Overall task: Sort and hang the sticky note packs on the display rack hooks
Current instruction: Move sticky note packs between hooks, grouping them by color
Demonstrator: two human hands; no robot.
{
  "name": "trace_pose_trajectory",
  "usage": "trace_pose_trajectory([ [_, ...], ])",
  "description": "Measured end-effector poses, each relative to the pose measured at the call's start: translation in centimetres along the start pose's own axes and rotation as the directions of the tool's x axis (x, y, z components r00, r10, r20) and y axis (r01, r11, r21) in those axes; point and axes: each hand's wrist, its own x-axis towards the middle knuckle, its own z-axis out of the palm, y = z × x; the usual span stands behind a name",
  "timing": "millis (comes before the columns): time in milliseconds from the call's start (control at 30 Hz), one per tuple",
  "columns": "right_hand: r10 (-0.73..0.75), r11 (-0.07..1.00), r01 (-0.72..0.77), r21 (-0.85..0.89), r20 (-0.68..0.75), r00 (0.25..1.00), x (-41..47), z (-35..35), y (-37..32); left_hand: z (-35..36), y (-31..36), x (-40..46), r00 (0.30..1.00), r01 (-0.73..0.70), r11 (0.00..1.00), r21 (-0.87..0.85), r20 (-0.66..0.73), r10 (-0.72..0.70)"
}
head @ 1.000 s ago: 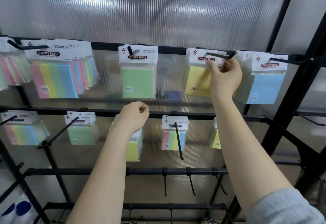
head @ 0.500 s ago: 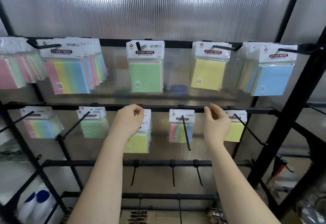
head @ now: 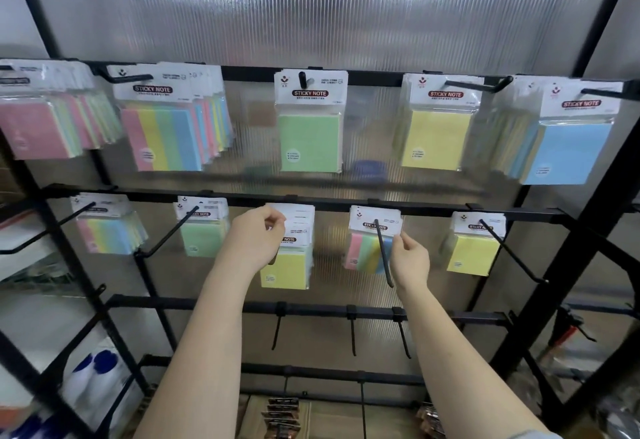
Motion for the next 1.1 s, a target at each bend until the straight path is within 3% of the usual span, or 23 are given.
trace_pose_trajectory([
  [333, 0.049, 0.999, -0.05, -0.008, -0.085, 0.995, -1.1, 0.4, 0.9, -0.4, -0.8, -0.9, 1.0, 0.001, 1.0, 0.023, 0.006, -0.001],
  [500, 0.094, 0.993, -0.097, 0.06, 0.054, 0.994, -1.2, 0.1, 0.3, -1.0, -1.5, -1.3, 1.0, 0.011, 1.0, 0.02, -0.006, -0.011],
  [667, 0.088, 0.994, -0.092, 0.053, 0.075, 0.993, -2.0, -0.7, -0.6, -0.9, -2.0, -1.7, 0.999, 0.033, 0.999, 0.017, -0.01, -0.033],
  [900, 0.062, 0.997, -0.062, 0.055, 0.009, 0.998, -4.2, -2.1, -2.9, 0.7, -3.1, -2.7, 0.993, 0.111, 0.989, -0.095, -0.035, -0.115],
  [1100, 0.061, 0.997, -0.06, -0.056, 0.015, 0.998, -5.1, -3.4, -2.9, 2.3, -2.8, -2.7, 0.977, 0.21, 0.909, -0.36, 0.035, -0.212],
])
